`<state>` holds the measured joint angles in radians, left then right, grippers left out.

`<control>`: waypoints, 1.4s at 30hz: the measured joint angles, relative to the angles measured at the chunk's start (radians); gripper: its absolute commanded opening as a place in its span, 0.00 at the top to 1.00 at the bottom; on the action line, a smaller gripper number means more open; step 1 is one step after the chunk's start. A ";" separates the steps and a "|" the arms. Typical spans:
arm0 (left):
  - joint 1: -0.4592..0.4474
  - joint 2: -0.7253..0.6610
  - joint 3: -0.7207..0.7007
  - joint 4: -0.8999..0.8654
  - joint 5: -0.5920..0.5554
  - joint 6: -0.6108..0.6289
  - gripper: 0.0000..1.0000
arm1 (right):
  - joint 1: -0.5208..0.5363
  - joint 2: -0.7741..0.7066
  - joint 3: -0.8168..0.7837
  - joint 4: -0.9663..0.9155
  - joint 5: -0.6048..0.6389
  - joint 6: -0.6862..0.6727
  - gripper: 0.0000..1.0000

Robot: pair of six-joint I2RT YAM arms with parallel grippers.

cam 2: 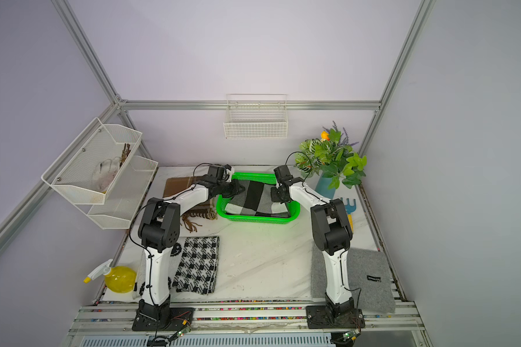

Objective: Put the folded scarf in the basket
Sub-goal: Place the scarf in the basket.

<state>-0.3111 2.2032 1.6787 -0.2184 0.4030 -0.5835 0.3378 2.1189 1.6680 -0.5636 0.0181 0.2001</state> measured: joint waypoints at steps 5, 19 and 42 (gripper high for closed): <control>-0.021 0.009 0.003 -0.028 -0.066 0.042 0.68 | 0.005 0.000 0.000 -0.006 0.048 -0.011 0.70; -0.036 -0.003 -0.002 -0.074 -0.175 0.090 0.43 | 0.047 -0.064 -0.060 -0.015 0.192 -0.031 0.51; -0.256 -0.451 -0.267 -0.102 -0.565 0.255 0.30 | 0.158 -0.474 -0.300 -0.067 0.282 0.022 0.47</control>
<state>-0.5674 1.7527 1.4117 -0.3206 -0.1619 -0.3286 0.4957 1.6451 1.3682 -0.6304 0.2996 0.2222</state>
